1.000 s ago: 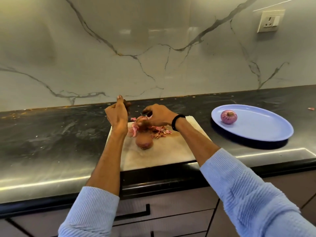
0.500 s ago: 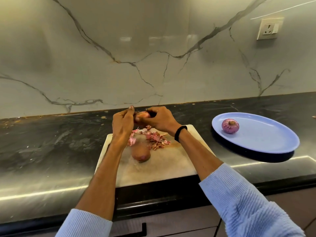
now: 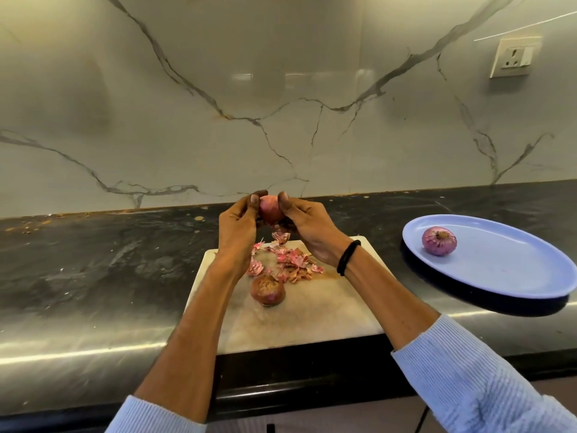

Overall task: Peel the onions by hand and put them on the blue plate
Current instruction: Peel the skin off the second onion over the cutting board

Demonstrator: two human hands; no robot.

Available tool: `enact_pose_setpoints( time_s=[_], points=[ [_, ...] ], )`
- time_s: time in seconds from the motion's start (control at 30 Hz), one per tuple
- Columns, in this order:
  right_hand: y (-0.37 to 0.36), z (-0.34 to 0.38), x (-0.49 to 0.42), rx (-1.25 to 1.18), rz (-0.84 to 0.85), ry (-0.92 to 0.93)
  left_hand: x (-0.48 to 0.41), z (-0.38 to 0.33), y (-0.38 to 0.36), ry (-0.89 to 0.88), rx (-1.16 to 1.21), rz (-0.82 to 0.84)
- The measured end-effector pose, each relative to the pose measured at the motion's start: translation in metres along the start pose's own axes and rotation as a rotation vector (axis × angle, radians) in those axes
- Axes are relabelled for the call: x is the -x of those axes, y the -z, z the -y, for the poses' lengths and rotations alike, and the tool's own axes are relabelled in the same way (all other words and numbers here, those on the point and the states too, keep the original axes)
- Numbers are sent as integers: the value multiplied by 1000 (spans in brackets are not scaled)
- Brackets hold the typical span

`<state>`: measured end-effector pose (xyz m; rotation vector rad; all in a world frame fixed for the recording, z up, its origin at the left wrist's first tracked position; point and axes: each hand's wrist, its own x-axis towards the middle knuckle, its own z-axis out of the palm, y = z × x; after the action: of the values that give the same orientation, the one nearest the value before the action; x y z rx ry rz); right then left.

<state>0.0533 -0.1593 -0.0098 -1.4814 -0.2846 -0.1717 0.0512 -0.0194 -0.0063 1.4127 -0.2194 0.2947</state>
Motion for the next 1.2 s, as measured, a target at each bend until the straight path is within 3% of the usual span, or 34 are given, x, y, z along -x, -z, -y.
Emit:
enact_pose_setpoints(
  time_s=[0.27,0.6,0.83,0.9,1.0,1.2],
  points=[
    [1,4,1,-152,-20,-46,1,-2,-1,16,6,89],
    [6,16,1,-315,-22,-239,-1,-3,2,47,-25,108],
    [1,13,3,-318,9,-139,2,-5,2,69,-65,115],
    [-1,10,3,-246,27,-37,0,-4,2,80,-60,105],
    [1,2,1,68,37,168,-1,-5,3,106,-37,69],
    [2,-8,-5,556,-83,474,-5,-4,5,114,-15,55]
  ],
)
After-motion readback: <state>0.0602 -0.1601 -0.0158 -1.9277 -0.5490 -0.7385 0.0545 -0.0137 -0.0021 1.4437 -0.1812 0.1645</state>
